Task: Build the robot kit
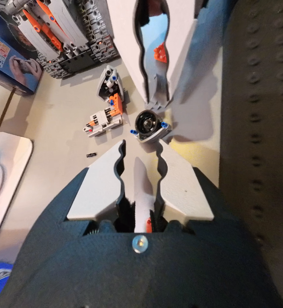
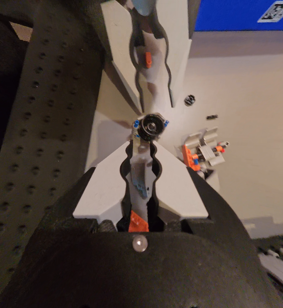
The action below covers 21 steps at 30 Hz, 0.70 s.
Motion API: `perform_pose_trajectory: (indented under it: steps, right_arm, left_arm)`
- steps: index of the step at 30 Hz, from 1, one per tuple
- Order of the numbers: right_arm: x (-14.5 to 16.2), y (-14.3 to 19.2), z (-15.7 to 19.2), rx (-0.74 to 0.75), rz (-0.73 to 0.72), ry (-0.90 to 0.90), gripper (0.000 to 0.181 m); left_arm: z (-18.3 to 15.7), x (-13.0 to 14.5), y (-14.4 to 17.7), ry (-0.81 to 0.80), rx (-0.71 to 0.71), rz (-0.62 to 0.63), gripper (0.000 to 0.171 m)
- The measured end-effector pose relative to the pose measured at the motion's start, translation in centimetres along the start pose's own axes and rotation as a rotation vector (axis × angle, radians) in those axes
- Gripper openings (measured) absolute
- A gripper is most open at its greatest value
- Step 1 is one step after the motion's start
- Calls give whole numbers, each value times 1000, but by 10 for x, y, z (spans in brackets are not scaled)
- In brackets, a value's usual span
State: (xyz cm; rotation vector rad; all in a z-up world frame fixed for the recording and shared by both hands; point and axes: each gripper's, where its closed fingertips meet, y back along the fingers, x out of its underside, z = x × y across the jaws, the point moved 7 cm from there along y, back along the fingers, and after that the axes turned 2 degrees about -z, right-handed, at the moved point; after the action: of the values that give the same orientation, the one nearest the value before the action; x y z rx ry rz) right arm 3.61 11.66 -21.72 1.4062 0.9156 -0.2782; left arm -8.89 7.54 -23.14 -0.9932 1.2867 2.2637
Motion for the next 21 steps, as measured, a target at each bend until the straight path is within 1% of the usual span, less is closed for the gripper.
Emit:
perform_pose_trajectory:
  steps: [2,4,7,8,10,12,15,17,21]
  right_arm:
    - [7,10,-6,12,26,-22,22]
    - [14,14,-9,23,64,-33,28]
    - [22,8,-6,-18,111,-46,28]
    - [24,5,-4,-30,128,-44,24]
    - [27,-1,-1,-47,161,-27,3]
    - [28,-3,0,-52,175,-18,0]
    - [24,3,0,-44,145,5,0]
    - [18,8,0,-39,92,26,0]
    - [4,13,11,-27,19,169,0]
  left_arm:
    - [0,1,-1,44,39,-6,43]
    - [-2,2,-4,54,64,1,46]
    - [-4,3,-7,61,88,10,48]
    - [-5,3,-7,64,93,12,48]
    - [-5,3,-8,67,96,14,48]
    - [-6,4,-9,65,96,16,48]
    - [-5,2,-7,66,86,4,49]
    - [-3,0,-4,71,78,-22,48]
    - [-2,-12,5,71,83,-115,45]
